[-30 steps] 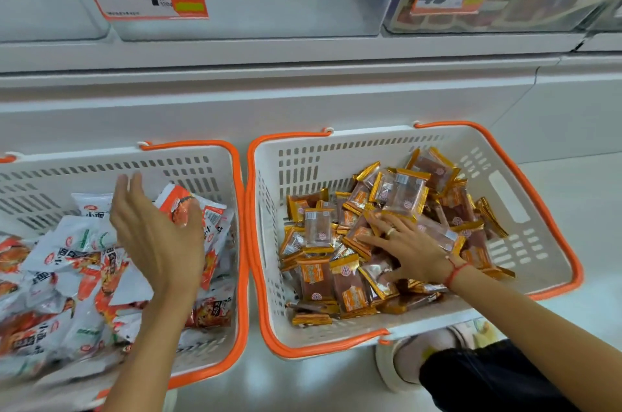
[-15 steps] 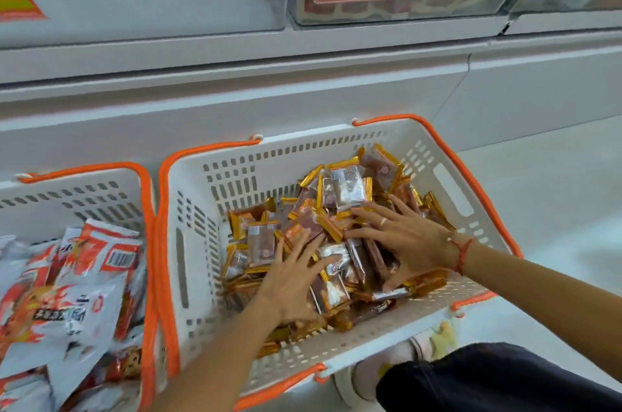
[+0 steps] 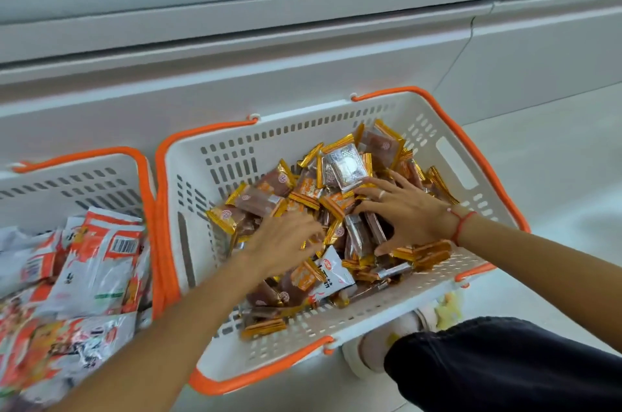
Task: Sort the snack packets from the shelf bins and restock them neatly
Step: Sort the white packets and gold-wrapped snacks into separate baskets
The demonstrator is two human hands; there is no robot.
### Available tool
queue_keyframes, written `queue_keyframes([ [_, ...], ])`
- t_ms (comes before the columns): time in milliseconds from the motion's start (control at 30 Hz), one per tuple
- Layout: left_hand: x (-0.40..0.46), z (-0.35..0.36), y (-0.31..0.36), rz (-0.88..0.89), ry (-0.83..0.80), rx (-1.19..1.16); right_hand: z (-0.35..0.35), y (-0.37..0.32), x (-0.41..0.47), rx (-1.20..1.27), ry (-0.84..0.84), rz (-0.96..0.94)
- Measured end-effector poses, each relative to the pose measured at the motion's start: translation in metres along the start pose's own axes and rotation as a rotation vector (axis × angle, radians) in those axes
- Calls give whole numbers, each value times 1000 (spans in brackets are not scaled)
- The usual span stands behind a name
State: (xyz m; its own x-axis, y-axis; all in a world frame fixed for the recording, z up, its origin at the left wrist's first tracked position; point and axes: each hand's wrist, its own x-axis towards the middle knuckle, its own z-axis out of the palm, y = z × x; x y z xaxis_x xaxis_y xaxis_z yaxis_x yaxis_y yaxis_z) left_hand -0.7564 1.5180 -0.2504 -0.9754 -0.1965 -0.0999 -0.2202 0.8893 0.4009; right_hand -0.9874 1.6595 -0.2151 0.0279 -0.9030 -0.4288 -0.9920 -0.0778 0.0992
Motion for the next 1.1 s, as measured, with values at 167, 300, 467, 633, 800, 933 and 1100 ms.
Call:
queue_keyframes([
  [167, 9, 39, 28, -230, -261, 117, 2, -15, -3, 19, -15, 51],
  [300, 5, 7, 15, -287, -53, 214, 16, -35, -1, -41, 11, 109],
  [467, 0, -15, 14, -348, -114, 327, 12, -31, 1, 3, -4, 104],
  [633, 12, 28, 48, -236, -419, 174, 4, -5, -7, 63, 7, 86],
  [800, 9, 35, 35, -300, -249, 184, 27, -12, -5, 65, 43, 151],
  [933, -11, -2, 11, -403, -33, -93, 25, -15, -2, 119, 46, 176],
  [1100, -66, -53, 19, -449, 384, -615, 22, -24, 2, 71, -20, 219],
])
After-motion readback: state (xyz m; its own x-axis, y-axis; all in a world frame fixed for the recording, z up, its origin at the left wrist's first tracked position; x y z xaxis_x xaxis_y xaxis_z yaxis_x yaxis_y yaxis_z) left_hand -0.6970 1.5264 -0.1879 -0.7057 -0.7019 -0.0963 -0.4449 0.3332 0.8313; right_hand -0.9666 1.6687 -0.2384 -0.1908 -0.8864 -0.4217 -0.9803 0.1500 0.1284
